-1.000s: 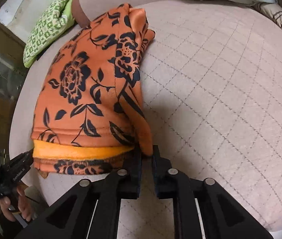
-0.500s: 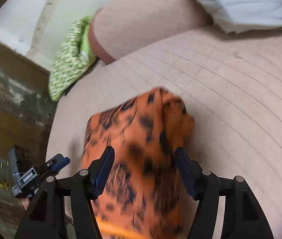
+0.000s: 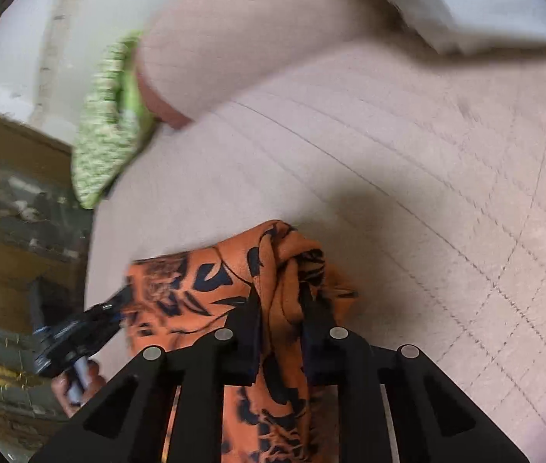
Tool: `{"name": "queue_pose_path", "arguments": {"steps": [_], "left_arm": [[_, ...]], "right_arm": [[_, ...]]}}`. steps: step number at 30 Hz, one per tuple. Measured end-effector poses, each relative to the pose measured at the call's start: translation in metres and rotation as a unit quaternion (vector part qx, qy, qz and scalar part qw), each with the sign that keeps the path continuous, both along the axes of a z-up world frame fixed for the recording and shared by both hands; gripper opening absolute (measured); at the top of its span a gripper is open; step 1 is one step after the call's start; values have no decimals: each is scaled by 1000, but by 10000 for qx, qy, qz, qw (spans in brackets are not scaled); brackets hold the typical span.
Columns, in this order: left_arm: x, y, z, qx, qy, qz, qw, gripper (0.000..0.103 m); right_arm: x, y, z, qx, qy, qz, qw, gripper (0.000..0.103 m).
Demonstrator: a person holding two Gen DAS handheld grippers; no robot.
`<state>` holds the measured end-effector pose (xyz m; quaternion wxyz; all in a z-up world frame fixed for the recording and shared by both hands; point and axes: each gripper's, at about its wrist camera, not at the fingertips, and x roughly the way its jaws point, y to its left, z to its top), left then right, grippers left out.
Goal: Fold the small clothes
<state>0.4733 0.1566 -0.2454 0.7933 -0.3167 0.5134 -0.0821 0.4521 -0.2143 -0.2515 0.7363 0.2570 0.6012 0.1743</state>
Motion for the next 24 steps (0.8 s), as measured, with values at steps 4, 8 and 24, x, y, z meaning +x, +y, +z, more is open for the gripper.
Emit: {"name": "queue_pose_path", "arguments": {"steps": [4, 8, 24], "left_arm": [[-13, -15, 18, 578, -106, -118, 9982, 29], [-58, -18, 42, 625, -387, -333, 9967, 50], [-173, -44, 28, 813, -68, -151, 9966, 36]], "right_arm": [[-6, 1, -3, 187, 94, -67, 9998, 33], [-43, 5, 38, 139, -420, 16, 9990, 48], [-167, 30, 33, -1485, -483, 309, 9872, 8]]}}
